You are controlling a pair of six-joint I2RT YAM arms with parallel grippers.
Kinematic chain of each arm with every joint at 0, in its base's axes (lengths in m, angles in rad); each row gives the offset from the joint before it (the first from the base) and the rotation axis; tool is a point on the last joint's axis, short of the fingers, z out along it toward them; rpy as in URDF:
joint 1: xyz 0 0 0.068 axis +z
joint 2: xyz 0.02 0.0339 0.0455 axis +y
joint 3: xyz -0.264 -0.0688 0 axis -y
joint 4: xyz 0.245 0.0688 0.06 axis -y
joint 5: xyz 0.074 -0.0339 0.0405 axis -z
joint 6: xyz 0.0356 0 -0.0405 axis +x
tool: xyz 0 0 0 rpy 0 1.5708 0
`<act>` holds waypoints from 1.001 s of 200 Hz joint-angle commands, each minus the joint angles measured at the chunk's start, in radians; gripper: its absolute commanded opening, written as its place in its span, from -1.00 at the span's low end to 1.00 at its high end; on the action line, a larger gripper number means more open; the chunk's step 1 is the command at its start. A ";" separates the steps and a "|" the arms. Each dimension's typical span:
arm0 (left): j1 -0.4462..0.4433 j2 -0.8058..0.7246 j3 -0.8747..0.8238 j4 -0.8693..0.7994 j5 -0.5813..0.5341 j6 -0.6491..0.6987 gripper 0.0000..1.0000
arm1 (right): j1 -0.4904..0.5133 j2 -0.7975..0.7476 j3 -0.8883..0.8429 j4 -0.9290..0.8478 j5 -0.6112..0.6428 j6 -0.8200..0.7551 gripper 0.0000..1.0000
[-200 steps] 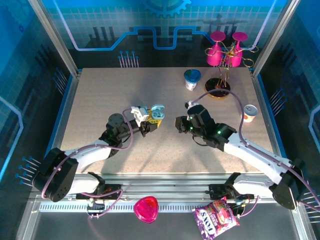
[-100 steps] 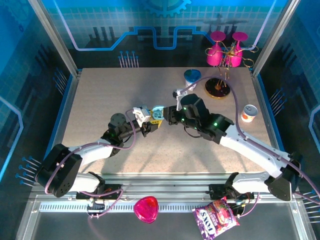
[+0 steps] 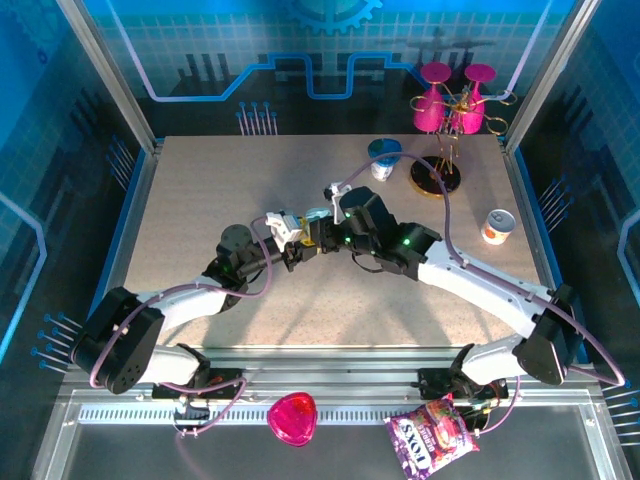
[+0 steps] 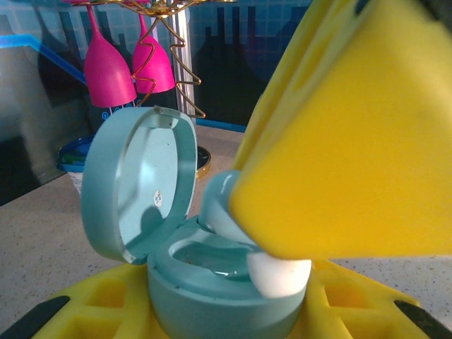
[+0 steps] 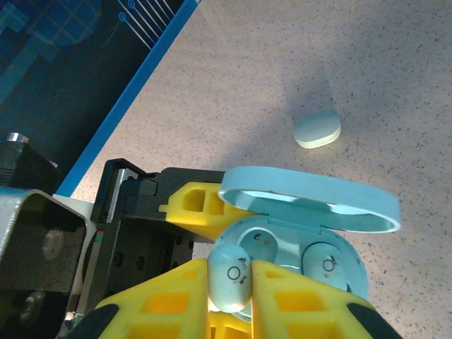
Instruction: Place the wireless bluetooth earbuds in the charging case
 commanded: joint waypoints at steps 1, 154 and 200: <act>-0.007 0.002 0.041 0.029 0.004 0.003 -0.40 | 0.015 0.017 0.023 0.017 -0.013 0.006 -0.66; -0.008 -0.002 0.029 0.023 0.001 0.006 -0.40 | -0.004 -0.019 -0.032 0.017 0.095 0.042 -0.67; -0.008 -0.001 0.030 0.026 0.001 0.006 -0.40 | -0.007 -0.004 -0.019 0.008 0.048 0.030 -0.67</act>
